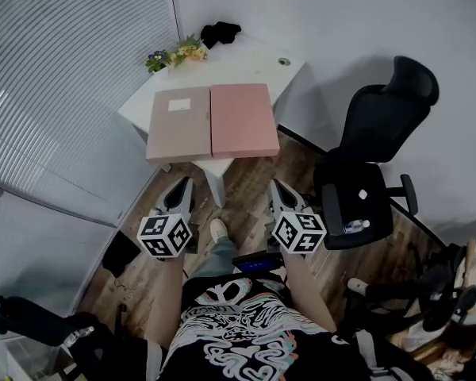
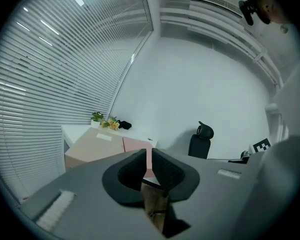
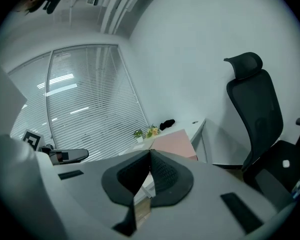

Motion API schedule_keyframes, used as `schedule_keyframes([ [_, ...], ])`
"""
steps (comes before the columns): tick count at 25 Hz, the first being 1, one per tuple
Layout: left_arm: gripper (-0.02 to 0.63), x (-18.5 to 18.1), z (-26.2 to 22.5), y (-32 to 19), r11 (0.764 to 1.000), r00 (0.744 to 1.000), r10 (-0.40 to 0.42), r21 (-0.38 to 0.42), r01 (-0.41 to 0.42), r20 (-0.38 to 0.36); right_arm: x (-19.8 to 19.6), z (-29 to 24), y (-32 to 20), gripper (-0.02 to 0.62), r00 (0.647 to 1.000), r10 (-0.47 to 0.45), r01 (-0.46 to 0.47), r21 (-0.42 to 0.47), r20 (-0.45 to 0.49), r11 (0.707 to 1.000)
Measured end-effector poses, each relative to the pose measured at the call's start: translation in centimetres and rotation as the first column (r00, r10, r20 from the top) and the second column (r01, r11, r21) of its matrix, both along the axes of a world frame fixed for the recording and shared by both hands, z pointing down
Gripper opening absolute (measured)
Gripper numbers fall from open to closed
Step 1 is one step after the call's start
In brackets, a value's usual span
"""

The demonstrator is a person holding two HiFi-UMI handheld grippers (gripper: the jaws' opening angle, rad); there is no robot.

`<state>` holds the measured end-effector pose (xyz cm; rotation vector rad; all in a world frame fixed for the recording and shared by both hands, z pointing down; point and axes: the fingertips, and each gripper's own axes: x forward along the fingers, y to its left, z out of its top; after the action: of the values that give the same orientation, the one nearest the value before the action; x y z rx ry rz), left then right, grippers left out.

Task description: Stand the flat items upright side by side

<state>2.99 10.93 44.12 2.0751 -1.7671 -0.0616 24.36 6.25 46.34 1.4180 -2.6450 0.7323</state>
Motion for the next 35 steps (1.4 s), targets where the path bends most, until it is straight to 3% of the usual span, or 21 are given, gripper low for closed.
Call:
schedule_keyframes([
  [3, 0.059, 0.4, 0.4, -1.2, 0.999, 0.999, 0.038, -0.004, -0.038, 0.007, 0.1, 0.5, -1.0, 0.015, 0.999, 0.007, -0.006, -0.027, 0.045, 1.000],
  [6, 0.096, 0.7, 1.2, -2.9, 0.997, 0.997, 0.076, -0.021, -0.076, 0.004, -0.2, 1.2, -2.2, 0.081, 0.996, 0.008, -0.002, -0.071, 0.094, 0.997],
  [13, 0.124, 1.1, 4.1, -8.6, 0.983, 0.985, 0.165, -0.082, -0.161, 0.047, 0.2, 3.4, -6.6, 0.095, 0.996, 0.051, -0.042, -0.131, 0.067, 0.990],
  [17, 0.150, 1.3, 6.3, -12.3, 0.964, 0.965, 0.243, -0.140, -0.228, 0.103, 0.7, 5.5, -9.7, 0.106, 0.995, 0.082, -0.070, -0.187, 0.062, 0.980],
  [23, 0.196, 2.6, 9.7, -15.7, 0.897, 0.883, 0.413, -0.266, -0.353, 0.224, 1.8, 9.1, -12.7, 0.138, 0.984, 0.149, -0.113, -0.307, 0.095, 0.945],
  [29, 0.204, 4.5, 12.0, -17.2, 0.820, 0.769, 0.556, -0.355, -0.449, 0.314, 2.0, 12.1, -14.9, 0.175, 0.969, 0.196, -0.121, -0.402, 0.151, 0.908],
  [35, 0.208, 6.0, 13.2, -17.6, 0.743, 0.668, 0.663, -0.407, -0.531, 0.339, 1.9, 14.3, -16.3, 0.201, 0.930, 0.280, -0.131, -0.495, 0.238, 0.859],
])
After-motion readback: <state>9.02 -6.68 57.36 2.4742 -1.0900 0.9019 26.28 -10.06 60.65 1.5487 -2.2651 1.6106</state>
